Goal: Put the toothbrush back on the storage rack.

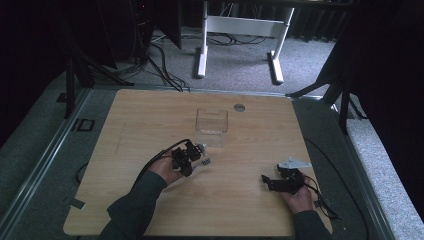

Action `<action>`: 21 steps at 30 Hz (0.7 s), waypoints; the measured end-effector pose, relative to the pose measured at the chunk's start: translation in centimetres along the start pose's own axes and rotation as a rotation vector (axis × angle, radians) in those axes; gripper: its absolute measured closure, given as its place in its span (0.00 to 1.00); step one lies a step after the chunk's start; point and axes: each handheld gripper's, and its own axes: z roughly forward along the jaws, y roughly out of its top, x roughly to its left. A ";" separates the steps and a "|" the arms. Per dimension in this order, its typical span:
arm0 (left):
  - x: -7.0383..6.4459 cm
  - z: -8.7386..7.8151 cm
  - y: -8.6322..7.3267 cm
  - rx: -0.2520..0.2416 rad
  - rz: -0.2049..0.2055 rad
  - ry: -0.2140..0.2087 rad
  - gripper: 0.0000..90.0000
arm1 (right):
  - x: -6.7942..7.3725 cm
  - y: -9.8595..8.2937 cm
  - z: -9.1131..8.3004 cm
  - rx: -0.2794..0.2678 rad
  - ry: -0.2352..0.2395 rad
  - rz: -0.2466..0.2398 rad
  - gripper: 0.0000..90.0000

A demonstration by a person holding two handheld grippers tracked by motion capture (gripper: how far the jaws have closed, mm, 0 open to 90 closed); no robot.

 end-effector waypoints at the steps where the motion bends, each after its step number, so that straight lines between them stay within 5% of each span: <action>1: 0.0 0.0 0.0 -0.007 -0.006 0.000 0.92 | 0.0 0.0 0.0 0.000 0.000 0.000 0.21; 21: 1.0 -2.1 -0.7 -0.122 -0.079 0.012 0.92 | 0.0 0.0 0.0 -0.001 -0.001 -0.001 0.21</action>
